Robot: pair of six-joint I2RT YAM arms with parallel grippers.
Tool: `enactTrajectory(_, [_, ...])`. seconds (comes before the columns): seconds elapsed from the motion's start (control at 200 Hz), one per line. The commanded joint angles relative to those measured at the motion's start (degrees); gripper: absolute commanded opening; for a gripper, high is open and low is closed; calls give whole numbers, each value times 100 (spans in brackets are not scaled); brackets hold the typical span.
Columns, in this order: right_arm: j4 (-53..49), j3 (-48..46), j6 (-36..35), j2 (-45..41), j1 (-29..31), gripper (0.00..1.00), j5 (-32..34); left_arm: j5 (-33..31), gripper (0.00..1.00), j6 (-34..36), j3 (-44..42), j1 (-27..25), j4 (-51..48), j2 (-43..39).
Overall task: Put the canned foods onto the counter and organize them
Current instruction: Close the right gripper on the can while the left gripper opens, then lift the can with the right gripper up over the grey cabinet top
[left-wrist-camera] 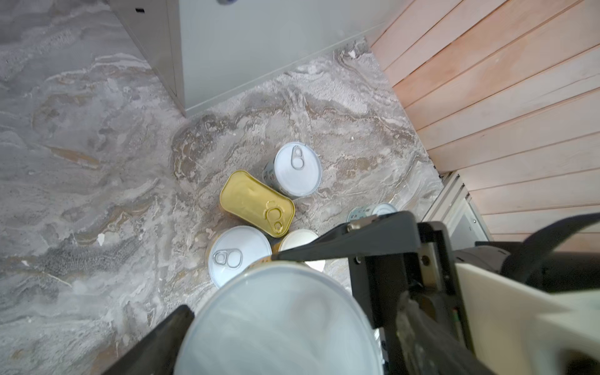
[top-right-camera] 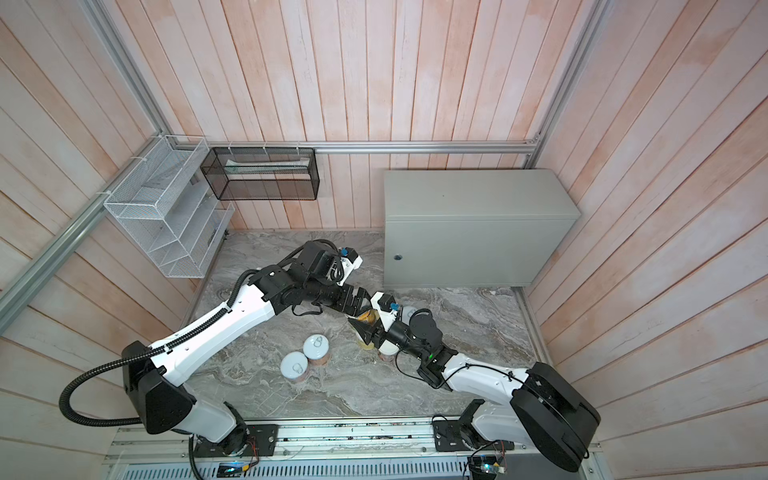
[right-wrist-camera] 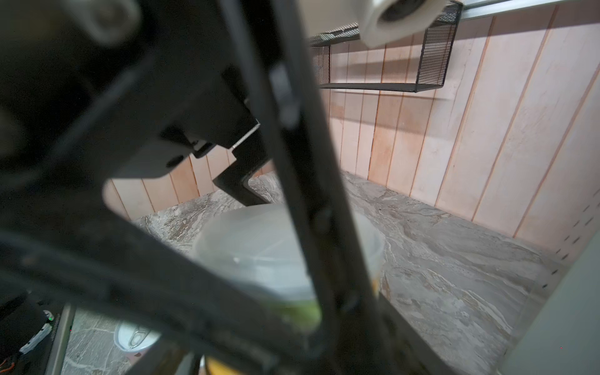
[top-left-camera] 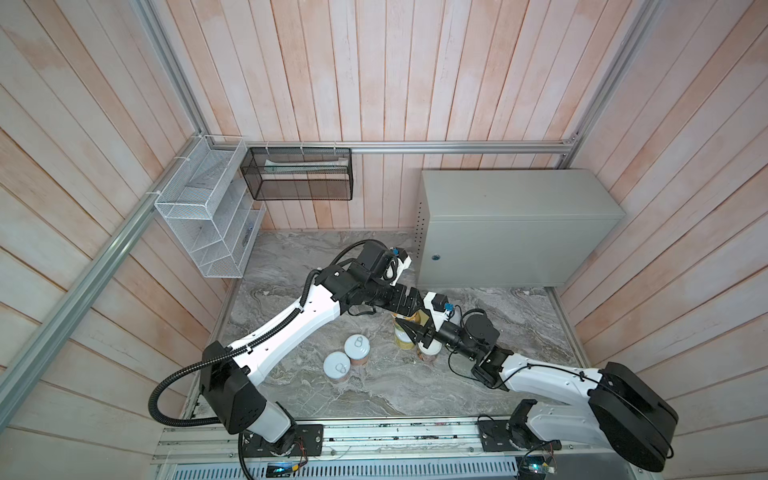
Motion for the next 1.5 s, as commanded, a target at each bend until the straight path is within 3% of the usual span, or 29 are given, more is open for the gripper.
enactTrajectory(0.0, [610,50,119,-30,26,55,201,111,100,-223,-161,151,400,-239])
enactTrajectory(0.265, [599,55,225,-83,23,55,426,-152,100,-412,-546,384,645,-469])
enactTrajectory(0.605, [-792,684,140,-1055,13,55,1529,-1975,100,-615,-2098,439,2007,-1953])
enactTrajectory(0.81, [-1852,1406,-105,-1807,-168,55,1810,-2475,100,-402,-2766,436,2507,-2433])
enactTrajectory(1.075, [-2712,2504,-381,-2202,-1220,55,1967,-2318,100,-345,-3269,434,2892,-2577])
enactTrajectory(1.495, [-2881,3790,-1058,-1617,-3120,56,1922,-1954,100,-237,-3734,434,3274,-2831])
